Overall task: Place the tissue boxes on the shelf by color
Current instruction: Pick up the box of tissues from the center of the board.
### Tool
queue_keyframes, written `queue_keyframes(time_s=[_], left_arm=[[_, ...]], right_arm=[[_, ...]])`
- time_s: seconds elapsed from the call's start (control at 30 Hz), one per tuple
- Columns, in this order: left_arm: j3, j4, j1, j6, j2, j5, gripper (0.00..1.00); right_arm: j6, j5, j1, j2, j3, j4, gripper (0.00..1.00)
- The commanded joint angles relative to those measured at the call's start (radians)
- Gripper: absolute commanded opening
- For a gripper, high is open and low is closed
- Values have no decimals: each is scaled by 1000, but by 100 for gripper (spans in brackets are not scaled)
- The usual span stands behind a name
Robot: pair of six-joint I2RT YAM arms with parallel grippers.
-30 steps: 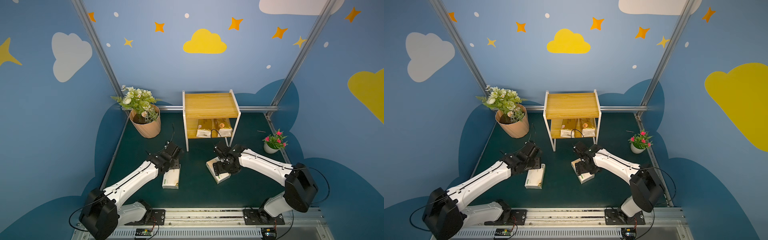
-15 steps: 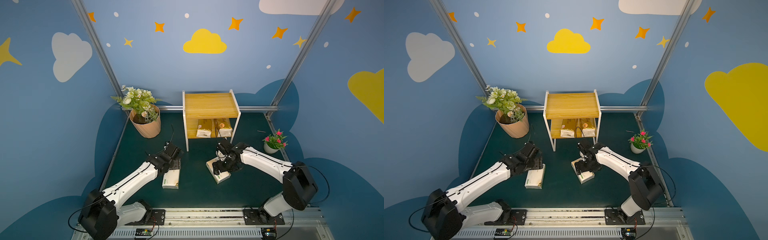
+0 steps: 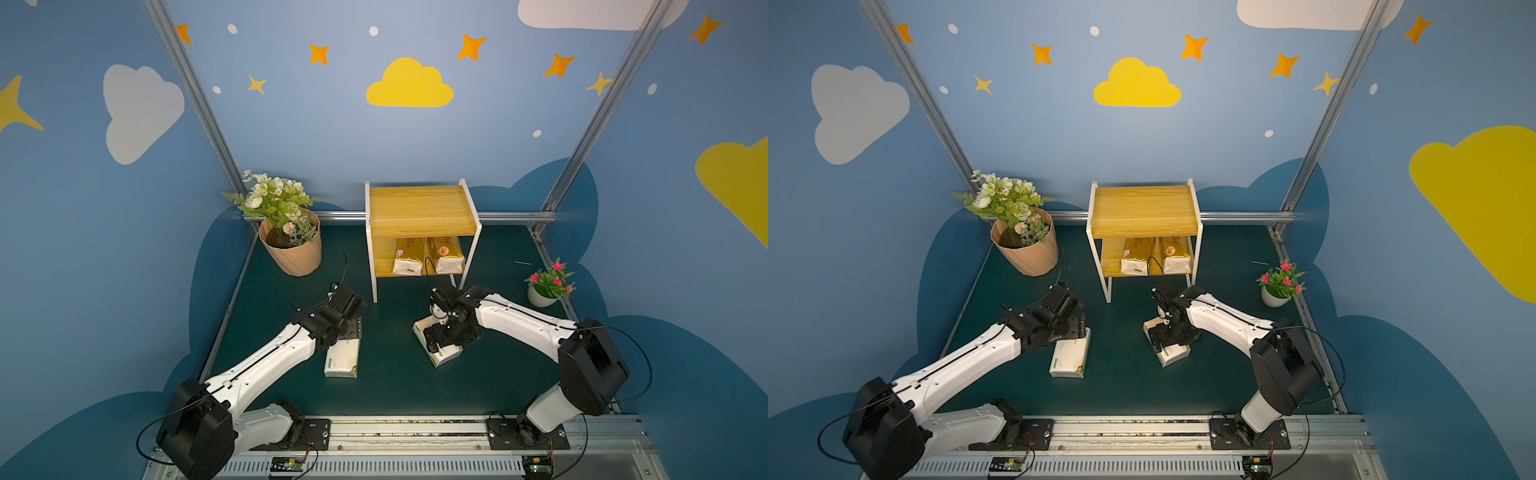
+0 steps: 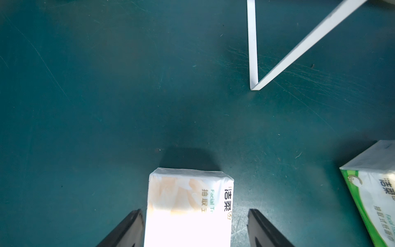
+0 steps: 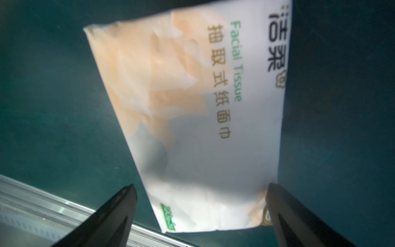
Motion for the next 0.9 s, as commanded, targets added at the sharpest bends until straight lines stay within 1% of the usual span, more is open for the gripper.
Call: queue_keyframes(time_s=[0.0, 0.3, 0.47, 0.67, 0.87], left_arm=[[5, 4, -3, 8, 11, -9, 82], [0, 5, -2, 9, 6, -12, 83], [2, 5, -2, 12, 7, -13, 83], [0, 4, -1, 11, 9, -16, 83], [0, 1, -2, 9, 7, -22, 84]], right_arm=[[-24, 34, 10, 9, 47, -22, 98], [-60, 51, 20, 12, 97, -53, 98], [-91, 51, 17, 32, 81, -50, 98], [-112, 8, 16, 36, 53, -22, 98], [-127, 26, 14, 35, 39, -18, 98]])
